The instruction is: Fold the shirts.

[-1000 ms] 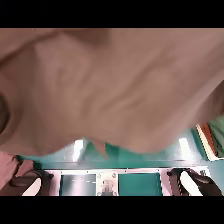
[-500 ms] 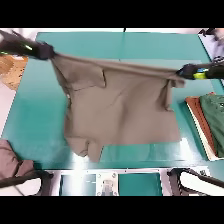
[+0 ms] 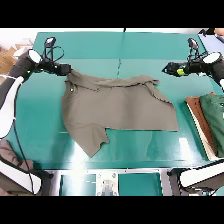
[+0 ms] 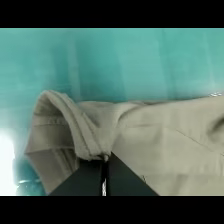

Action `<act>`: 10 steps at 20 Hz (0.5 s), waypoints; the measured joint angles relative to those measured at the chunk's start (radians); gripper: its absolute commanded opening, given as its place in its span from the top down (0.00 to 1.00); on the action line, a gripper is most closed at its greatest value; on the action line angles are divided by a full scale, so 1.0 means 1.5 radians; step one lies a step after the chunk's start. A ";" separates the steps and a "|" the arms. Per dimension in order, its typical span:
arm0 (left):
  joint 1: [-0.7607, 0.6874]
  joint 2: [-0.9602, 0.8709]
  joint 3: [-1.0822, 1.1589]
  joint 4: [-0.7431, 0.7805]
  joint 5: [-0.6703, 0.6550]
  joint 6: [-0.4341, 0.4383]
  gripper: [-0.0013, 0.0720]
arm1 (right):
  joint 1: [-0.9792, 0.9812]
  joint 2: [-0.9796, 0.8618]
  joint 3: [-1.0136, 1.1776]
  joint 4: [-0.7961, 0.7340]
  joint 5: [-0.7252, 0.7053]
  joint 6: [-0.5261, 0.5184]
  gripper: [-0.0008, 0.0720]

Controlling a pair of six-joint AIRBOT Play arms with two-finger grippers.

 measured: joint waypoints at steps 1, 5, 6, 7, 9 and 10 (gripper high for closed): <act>0.000 -0.006 0.001 -0.001 0.004 0.001 0.94 | -0.008 -0.006 0.011 -0.001 0.003 0.010 0.42; 0.001 -0.018 0.001 -0.007 -0.001 0.005 0.94 | -0.040 -0.015 -0.009 0.000 0.048 0.058 0.44; 0.000 -0.020 0.001 -0.007 -0.005 0.007 0.94 | -0.048 -0.017 -0.031 0.001 0.054 0.068 0.44; 0.000 -0.020 0.001 -0.008 -0.006 0.008 0.94 | -0.052 -0.017 -0.051 0.002 0.060 0.071 0.44; 0.001 -0.021 0.001 -0.004 -0.013 0.010 0.13 | -0.062 -0.018 -0.085 0.005 0.071 0.080 0.44; 0.001 -0.021 0.002 -0.003 -0.014 0.010 0.07 | -0.068 -0.018 -0.096 0.005 0.073 0.083 0.44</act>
